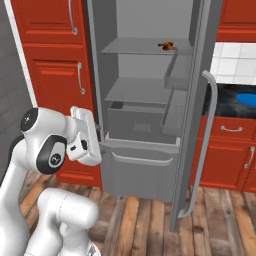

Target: Place the chicken drumstick on the counter behind the older chicken drumstick on the same shelf of the fridge to maintain FIFO order. Close the fridge door when finished.

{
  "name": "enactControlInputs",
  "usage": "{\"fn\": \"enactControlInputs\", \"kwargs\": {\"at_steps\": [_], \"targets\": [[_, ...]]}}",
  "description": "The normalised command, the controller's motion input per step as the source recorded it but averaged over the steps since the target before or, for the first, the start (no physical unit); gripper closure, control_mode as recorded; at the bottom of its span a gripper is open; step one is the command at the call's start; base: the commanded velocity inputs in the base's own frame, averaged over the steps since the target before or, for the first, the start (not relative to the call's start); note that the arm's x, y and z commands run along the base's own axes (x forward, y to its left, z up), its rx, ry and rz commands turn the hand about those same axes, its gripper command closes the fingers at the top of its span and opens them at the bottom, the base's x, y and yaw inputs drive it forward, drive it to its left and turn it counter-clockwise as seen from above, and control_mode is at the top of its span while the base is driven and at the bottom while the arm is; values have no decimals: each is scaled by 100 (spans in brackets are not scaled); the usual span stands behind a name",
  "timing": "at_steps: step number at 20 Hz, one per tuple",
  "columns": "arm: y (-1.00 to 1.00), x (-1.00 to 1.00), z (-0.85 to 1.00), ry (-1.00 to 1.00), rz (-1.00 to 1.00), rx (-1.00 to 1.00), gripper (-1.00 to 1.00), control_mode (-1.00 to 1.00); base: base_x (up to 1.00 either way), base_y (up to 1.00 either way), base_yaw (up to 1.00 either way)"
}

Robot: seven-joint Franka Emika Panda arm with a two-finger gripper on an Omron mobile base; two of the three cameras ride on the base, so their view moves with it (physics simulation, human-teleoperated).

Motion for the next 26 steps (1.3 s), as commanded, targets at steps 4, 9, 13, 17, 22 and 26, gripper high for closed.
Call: {"fn": "enactControlInputs", "kwargs": {"at_steps": [4,9,13,17,22,26], "targets": [[0,0,0,0,0,0,-100,100,4,0,3],[0,0,0,0,0,0,-100,100,30,-5,2],[0,0,0,0,0,0,-100,100,28,0,1],[0,0,0,0,0,0,-100,100,27,-12,2],[0,0,0,0,0,0,-100,100,2,-55,5],[0,0,0,0,0,0,-100,100,17,-51,6]]}}
